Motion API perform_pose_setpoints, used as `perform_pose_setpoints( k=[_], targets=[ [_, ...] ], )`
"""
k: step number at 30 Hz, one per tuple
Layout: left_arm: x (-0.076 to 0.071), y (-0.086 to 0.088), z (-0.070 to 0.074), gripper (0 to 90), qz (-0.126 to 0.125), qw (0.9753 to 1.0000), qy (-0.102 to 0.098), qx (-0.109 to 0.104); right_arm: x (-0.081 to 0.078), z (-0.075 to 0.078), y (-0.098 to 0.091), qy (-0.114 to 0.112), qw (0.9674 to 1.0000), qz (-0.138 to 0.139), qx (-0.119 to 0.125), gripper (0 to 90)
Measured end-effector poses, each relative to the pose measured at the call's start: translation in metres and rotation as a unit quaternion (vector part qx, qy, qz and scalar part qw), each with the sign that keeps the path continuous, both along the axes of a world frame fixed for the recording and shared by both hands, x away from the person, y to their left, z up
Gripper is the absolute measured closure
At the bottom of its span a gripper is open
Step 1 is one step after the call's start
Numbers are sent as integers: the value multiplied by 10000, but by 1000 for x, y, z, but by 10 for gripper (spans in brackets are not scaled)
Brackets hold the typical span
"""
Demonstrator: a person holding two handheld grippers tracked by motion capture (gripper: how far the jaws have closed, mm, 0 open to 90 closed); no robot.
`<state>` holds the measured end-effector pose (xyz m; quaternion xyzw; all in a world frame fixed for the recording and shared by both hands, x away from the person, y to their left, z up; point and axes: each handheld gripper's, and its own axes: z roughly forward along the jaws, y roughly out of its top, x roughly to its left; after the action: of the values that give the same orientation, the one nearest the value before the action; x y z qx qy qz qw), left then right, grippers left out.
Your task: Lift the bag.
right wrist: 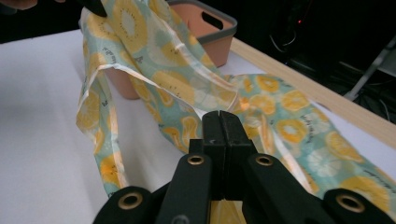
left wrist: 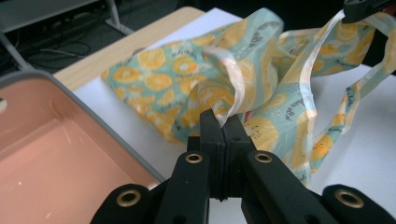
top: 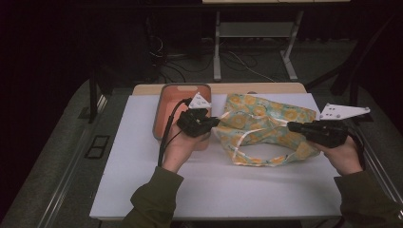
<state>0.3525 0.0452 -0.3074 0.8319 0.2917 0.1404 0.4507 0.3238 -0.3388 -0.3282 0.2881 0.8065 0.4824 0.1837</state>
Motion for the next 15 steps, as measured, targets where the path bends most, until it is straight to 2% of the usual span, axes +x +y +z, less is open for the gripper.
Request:
perform_pose_setpoints(
  k=[7,15],
  targets=[
    [2,-3,15,894,36,9998,-189,-104,3,11,-4,-138,9998,-99,146,900],
    [5,-1,33,894,118,9979,-430,-462,2,24,-10,-339,9987,-226,291,900]
  ],
)
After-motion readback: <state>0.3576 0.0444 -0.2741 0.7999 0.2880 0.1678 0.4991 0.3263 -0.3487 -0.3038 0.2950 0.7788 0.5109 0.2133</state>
